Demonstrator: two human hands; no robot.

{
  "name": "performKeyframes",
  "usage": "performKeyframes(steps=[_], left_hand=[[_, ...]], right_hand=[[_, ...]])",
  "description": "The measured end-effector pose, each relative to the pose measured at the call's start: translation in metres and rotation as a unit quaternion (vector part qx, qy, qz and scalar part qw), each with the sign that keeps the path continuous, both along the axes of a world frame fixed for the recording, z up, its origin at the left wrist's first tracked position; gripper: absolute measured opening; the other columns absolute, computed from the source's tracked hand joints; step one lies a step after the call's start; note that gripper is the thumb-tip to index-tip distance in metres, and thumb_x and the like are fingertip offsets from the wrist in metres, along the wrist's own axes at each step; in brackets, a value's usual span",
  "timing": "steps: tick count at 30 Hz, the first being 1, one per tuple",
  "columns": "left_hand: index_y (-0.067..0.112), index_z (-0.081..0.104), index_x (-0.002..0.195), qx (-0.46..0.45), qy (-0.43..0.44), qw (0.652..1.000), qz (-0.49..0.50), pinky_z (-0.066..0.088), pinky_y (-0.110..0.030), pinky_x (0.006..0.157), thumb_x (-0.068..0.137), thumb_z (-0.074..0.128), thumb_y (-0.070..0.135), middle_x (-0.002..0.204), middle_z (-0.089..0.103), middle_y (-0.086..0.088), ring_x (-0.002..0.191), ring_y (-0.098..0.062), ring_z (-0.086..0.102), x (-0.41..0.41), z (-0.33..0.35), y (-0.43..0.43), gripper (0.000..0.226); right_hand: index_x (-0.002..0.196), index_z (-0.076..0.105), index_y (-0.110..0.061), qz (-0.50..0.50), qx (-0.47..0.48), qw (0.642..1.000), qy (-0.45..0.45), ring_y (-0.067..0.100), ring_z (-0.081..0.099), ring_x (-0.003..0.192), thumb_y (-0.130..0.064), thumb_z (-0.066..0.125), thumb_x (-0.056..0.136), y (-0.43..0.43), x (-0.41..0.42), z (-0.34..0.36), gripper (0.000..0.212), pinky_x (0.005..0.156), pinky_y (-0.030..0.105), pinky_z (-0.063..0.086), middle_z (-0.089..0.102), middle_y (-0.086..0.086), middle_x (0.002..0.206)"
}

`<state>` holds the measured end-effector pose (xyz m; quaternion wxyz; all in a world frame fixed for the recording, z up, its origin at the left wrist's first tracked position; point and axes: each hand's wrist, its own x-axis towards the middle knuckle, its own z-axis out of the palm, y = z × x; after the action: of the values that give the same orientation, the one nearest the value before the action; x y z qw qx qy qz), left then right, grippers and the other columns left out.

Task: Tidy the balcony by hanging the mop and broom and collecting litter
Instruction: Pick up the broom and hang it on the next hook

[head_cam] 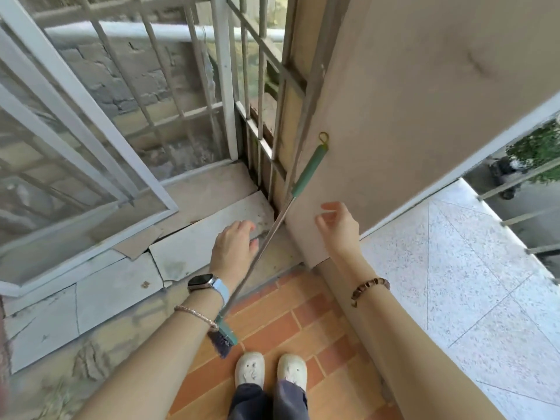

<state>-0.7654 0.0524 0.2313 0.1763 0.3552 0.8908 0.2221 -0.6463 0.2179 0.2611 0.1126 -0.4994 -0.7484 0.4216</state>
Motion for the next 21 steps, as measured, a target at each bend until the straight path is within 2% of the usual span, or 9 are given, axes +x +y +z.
performKeyframes(steps=[5, 6, 8, 10, 12, 15, 18, 21], left_hand=[[0.009, 0.054, 0.123, 0.016, -0.023, 1.0, 0.012, 0.047, -0.04, 0.091, 0.092, 0.056, 0.018, 0.12, 0.061, -0.01, 0.11, -0.029, 0.057, -0.013, -0.055, 0.045, 0.032], [0.009, 0.053, 0.124, 0.015, -0.026, 0.999, 0.014, 0.047, -0.04, 0.09, 0.093, 0.056, 0.019, 0.121, 0.06, -0.01, 0.11, -0.03, 0.057, -0.015, -0.067, 0.052, 0.033], [0.008, 0.052, 0.126, 0.02, -0.034, 0.999, 0.016, 0.047, -0.041, 0.089, 0.094, 0.055, 0.02, 0.121, 0.06, -0.012, 0.11, -0.032, 0.057, -0.017, -0.09, 0.067, 0.035], [0.008, 0.051, 0.128, 0.029, -0.043, 0.999, 0.016, 0.048, -0.042, 0.089, 0.094, 0.054, 0.021, 0.121, 0.061, -0.013, 0.11, -0.032, 0.058, -0.02, -0.11, 0.082, 0.036], [0.008, 0.052, 0.128, 0.038, -0.051, 0.998, 0.011, 0.048, -0.044, 0.089, 0.095, 0.053, 0.022, 0.121, 0.062, -0.013, 0.109, -0.033, 0.058, -0.021, -0.126, 0.096, 0.036], [0.009, 0.055, 0.12, 0.047, -0.052, 0.998, 0.009, 0.05, -0.047, 0.082, 0.094, 0.054, 0.021, 0.112, 0.065, -0.013, 0.1, -0.035, 0.059, -0.022, -0.144, 0.11, 0.029], [0.009, 0.057, 0.109, 0.066, -0.047, 0.996, 0.021, 0.051, -0.047, 0.075, 0.092, 0.057, 0.021, 0.101, 0.066, -0.013, 0.092, -0.035, 0.06, -0.022, -0.153, 0.115, 0.02], [0.011, 0.059, 0.104, 0.076, -0.045, 0.996, 0.031, 0.051, -0.044, 0.075, 0.091, 0.058, 0.023, 0.099, 0.067, -0.01, 0.092, -0.032, 0.061, -0.022, -0.155, 0.114, 0.018]], right_hand=[[0.121, 0.053, -0.014, -0.028, -0.033, 0.999, 0.034, 0.011, 0.057, 0.085, -0.027, 0.058, 0.091, 0.032, -0.039, -0.056, 0.032, 0.051, 0.002, 0.038, 0.062, -0.002, 0.097], [0.123, 0.052, -0.013, -0.028, -0.036, 0.998, 0.039, 0.013, 0.058, 0.089, -0.027, 0.058, 0.092, 0.037, -0.046, -0.067, 0.034, 0.055, 0.003, 0.039, 0.064, 0.001, 0.102], [0.126, 0.05, -0.012, -0.032, -0.035, 0.998, 0.05, 0.018, 0.059, 0.099, -0.028, 0.058, 0.093, 0.046, -0.058, -0.088, 0.038, 0.075, 0.017, 0.042, 0.065, 0.005, 0.11], [0.127, 0.049, -0.011, -0.043, -0.032, 0.996, 0.071, 0.019, 0.059, 0.102, -0.03, 0.057, 0.093, 0.055, -0.069, -0.105, 0.039, 0.082, 0.024, 0.043, 0.065, 0.003, 0.109], [0.126, 0.048, -0.012, -0.05, -0.027, 0.994, 0.09, 0.016, 0.06, 0.095, -0.031, 0.058, 0.093, 0.063, -0.079, -0.119, 0.039, 0.079, 0.024, 0.045, 0.063, -0.004, 0.097], [0.117, 0.051, -0.014, -0.043, -0.024, 0.992, 0.112, 0.011, 0.063, 0.081, -0.033, 0.058, 0.093, 0.069, -0.09, -0.133, 0.032, 0.063, 0.019, 0.045, 0.061, -0.009, 0.086], [0.11, 0.054, -0.016, -0.034, -0.016, 0.991, 0.131, 0.013, 0.066, 0.078, -0.033, 0.06, 0.091, 0.071, -0.095, -0.14, 0.026, 0.064, 0.021, 0.05, 0.064, -0.005, 0.087], [0.106, 0.053, -0.017, -0.026, -0.012, 0.99, 0.141, 0.015, 0.067, 0.078, -0.033, 0.06, 0.092, 0.072, -0.095, -0.141, 0.022, 0.062, 0.02, 0.05, 0.064, -0.006, 0.084]])
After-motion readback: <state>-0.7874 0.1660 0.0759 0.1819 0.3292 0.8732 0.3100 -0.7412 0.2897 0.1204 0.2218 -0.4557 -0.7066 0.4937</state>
